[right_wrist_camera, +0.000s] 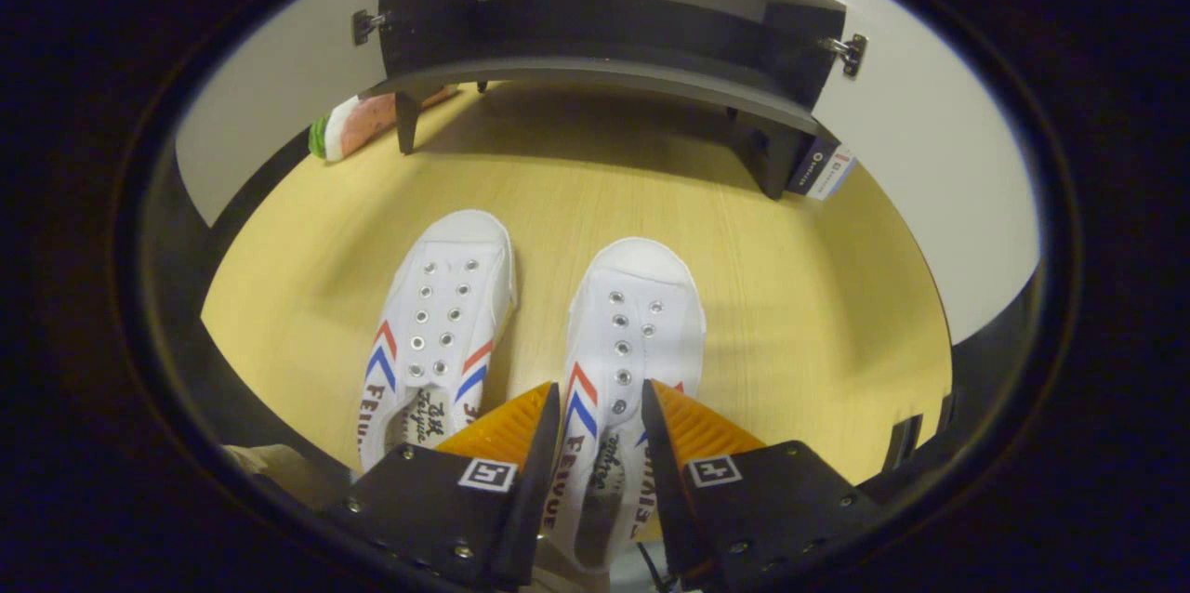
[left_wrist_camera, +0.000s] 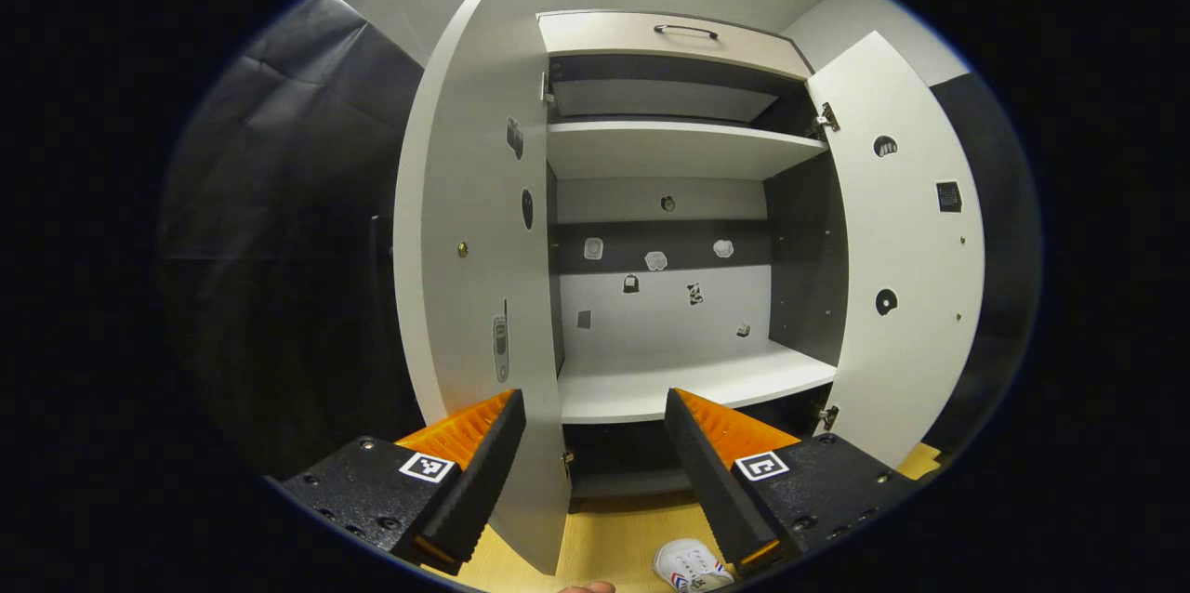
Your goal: Grab one shoe with the right hand and put it into the shoe cabinet, grab the other shoe with the left hand and put it into the shoe cabinet; then close the right door with the right hand and the left door with the left hand.
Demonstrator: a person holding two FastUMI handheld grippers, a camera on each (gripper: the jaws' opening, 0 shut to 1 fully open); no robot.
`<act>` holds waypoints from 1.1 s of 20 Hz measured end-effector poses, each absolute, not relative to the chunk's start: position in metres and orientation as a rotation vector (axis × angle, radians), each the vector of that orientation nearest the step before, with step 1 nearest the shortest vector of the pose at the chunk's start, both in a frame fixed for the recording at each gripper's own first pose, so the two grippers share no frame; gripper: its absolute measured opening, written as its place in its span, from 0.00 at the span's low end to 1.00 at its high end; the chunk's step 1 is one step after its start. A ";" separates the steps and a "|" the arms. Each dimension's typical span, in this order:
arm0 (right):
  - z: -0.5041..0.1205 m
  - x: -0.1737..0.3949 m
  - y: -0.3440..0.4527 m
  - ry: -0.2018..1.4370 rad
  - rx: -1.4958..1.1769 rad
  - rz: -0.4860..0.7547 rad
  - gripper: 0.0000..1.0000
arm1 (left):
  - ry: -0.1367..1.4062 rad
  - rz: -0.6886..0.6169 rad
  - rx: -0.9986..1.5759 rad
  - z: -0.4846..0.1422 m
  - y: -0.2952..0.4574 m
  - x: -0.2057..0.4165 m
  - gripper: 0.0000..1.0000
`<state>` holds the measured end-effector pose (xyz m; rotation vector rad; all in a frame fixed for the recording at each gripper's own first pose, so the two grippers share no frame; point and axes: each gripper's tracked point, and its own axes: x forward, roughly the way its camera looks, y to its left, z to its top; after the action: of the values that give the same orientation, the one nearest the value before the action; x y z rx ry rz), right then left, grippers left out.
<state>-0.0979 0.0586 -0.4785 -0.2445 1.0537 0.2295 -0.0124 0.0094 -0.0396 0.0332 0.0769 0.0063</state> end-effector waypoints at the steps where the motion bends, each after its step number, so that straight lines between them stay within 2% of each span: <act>1: -0.482 -0.098 0.058 1.054 -0.271 0.236 0.48 | 0.074 0.007 0.028 -0.040 0.009 -0.013 0.94; 2: -0.484 -0.099 0.058 1.051 -0.306 0.242 0.53 | 0.072 0.009 0.023 -0.039 0.010 -0.013 0.94; 3: -0.485 -0.100 0.057 1.046 -0.348 0.242 0.53 | 0.070 0.010 0.020 -0.039 0.010 -0.012 0.94; 5: -0.480 -0.098 0.059 1.018 -0.415 0.250 0.38 | 0.069 0.007 0.018 -0.039 0.009 -0.013 0.94; 7: -0.476 -0.100 0.064 1.011 -0.407 0.247 0.38 | 0.066 0.002 0.013 -0.038 0.010 -0.013 0.94; 8: -0.484 -0.103 0.072 1.035 -0.348 0.255 0.19 | 0.064 -0.001 0.011 -0.038 0.009 -0.013 0.94; 10: -0.486 -0.107 0.074 1.057 -0.274 0.246 0.01 | 0.066 -0.007 0.008 -0.038 0.009 -0.014 0.94; 14: -0.480 -0.106 0.066 1.099 -0.036 0.188 0.00 | 0.065 -0.014 0.014 -0.039 0.010 -0.014 0.94; 22: -0.445 -0.106 0.062 1.071 0.205 0.166 0.00 | 0.064 -0.028 0.019 -0.040 0.008 -0.014 0.94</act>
<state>-0.1060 0.0615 -0.4451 0.2048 1.0715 0.1660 -0.0135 0.0078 -0.0401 0.0191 0.0636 -0.0276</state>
